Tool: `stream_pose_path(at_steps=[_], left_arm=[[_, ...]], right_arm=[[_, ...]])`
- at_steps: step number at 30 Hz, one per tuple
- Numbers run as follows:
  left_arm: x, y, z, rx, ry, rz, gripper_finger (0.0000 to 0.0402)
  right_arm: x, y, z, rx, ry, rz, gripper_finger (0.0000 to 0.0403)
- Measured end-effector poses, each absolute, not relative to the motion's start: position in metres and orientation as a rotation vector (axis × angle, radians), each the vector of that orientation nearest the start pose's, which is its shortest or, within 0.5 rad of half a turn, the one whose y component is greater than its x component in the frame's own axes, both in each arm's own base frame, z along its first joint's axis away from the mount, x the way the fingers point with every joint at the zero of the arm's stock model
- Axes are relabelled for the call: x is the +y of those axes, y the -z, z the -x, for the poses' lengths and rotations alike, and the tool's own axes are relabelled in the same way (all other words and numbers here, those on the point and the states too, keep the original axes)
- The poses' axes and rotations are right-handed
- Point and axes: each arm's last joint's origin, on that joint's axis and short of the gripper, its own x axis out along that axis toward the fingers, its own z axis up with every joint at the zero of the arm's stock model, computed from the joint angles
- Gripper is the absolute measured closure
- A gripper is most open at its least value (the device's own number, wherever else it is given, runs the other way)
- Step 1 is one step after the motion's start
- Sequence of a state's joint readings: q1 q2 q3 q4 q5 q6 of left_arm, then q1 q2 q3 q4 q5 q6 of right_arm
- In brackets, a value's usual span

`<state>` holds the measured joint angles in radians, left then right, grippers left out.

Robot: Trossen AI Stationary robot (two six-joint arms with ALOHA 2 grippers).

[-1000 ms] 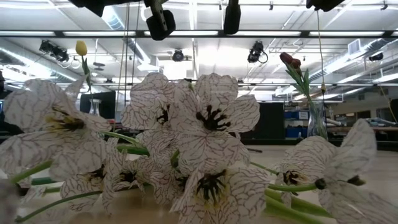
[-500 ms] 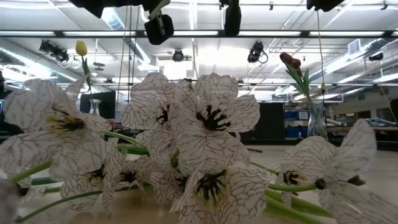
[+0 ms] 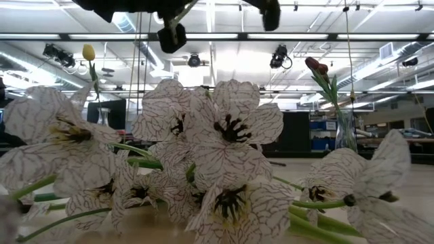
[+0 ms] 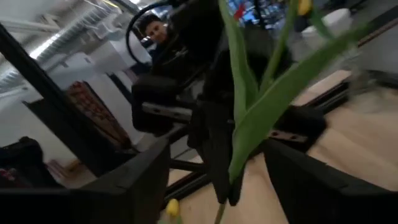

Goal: Sort flowers into vase by color
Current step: Put the top yellow flower into the left transparent vase

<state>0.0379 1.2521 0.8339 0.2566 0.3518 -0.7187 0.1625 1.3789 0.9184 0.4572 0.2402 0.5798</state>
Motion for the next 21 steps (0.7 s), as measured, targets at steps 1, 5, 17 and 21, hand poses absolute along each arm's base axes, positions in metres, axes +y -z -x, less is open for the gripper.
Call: stream_pose_path(at_steps=[1, 5, 17, 21], left_arm=[[0.003, -0.295, -0.279, 0.251, 0.225, 0.746, 0.04], [0.012, -0.305, -0.272, 0.175, 0.103, 0.754, 0.04], [0.05, -0.366, -0.23, 0.028, -0.621, 0.507, 0.0401], [0.06, -0.398, -0.215, 0.051, -0.809, 0.409, 0.0401]], right_arm=[[0.04, -0.311, -0.303, -0.006, 0.09, -0.569, 0.0118], [0.028, -0.331, -0.276, 0.008, 0.125, -0.538, 0.0098], [0.006, -0.365, -0.197, 0.05, 0.19, -0.426, 0.0107], [0.001, -0.367, -0.185, 0.071, 0.193, -0.423, 0.0108]])
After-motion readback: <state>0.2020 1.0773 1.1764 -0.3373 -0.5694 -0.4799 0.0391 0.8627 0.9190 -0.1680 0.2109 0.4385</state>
